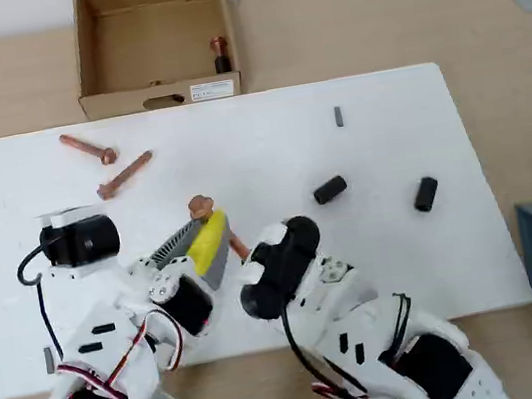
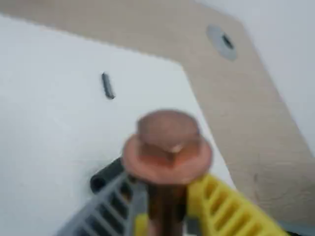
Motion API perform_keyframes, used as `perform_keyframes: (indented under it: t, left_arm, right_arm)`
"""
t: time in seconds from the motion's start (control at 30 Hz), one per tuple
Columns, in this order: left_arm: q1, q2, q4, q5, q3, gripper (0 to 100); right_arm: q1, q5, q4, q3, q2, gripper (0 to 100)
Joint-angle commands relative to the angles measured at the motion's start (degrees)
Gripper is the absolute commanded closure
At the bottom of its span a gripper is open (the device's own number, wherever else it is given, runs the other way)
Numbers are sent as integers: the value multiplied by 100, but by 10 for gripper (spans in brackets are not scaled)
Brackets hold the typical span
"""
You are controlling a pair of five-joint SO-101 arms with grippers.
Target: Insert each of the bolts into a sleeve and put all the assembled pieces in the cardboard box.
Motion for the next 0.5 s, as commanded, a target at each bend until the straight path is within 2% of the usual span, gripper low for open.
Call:
perform_keyframes:
  t: [0.0,0.2,0.3,0.47]
  left_arm:
    - [193,-22,18,9,53,999]
    - [220,-22,123,-255,97,999]
    - [536,-22,457,-607,44,999]
    - [1187,-22,923,-686,44,999]
  right_arm:
    - [-66,62,-158,-57,-646,989]
    - [-66,62,-158,-57,-646,989]
    - [-66,62,-158,-57,-646,989]
    - [-66,62,-158,-40,-646,989]
